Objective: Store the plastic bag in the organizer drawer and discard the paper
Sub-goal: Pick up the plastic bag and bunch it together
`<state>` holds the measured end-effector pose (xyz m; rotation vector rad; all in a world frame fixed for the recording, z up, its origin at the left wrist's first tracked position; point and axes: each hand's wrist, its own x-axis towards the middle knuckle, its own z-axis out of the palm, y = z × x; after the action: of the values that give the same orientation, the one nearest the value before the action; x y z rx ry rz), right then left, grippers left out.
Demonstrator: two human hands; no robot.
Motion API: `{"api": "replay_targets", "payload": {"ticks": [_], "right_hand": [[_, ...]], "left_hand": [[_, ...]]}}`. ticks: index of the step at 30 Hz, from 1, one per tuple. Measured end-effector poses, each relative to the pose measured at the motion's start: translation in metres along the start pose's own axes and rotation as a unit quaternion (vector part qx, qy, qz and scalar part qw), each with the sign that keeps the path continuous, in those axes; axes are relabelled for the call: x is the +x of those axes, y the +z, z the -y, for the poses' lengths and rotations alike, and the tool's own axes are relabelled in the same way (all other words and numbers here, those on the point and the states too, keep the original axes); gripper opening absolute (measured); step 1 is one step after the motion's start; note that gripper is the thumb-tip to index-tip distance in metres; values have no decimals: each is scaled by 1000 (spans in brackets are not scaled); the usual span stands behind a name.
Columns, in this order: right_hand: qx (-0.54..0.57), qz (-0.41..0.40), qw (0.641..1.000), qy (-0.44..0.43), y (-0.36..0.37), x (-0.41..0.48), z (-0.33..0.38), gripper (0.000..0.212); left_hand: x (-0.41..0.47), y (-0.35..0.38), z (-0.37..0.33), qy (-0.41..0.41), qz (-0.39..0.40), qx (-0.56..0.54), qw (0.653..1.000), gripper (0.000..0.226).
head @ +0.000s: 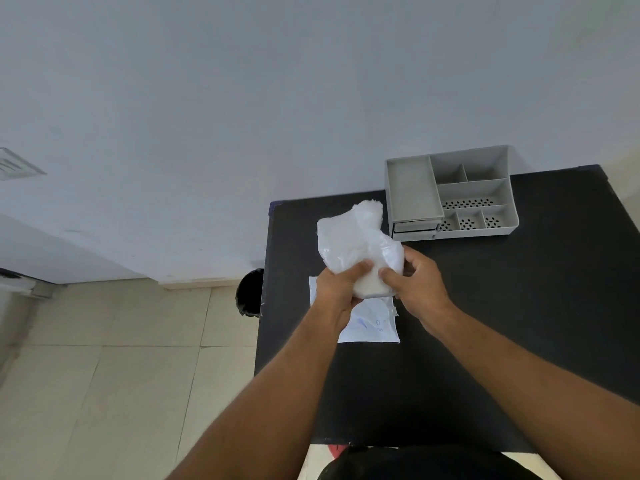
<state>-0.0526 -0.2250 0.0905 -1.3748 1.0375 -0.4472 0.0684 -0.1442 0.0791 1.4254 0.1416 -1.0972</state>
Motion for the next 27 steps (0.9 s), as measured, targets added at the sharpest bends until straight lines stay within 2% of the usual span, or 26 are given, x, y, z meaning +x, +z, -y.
{"api": "replay_targets", "payload": {"ticks": [5,9,12,14,16,19,27], "right_hand": [[-1,2,1000,-9,-2,3,-2,33],[50,0,999,7,-9,10,2,40],[113,-24,992,57,-13,20,8,34],[124,-43,988,82,-16,26,10,20],[121,-59,987,90,-19,32,10,9],[115,-80,986,91,-22,37,6,4],[80,-144,984,71,-20,38,0,8]], "left_hand": [[9,6,2,-7,-15,26,1000,51],[14,4,2,5,39,106,994,55],[13,2,4,6,81,189,979,47],[13,0,6,7,102,216,971,45],[12,-1,7,4,129,226,965,44],[12,-4,8,-6,154,223,962,50],[15,-9,12,-42,141,200,969,50]]}}
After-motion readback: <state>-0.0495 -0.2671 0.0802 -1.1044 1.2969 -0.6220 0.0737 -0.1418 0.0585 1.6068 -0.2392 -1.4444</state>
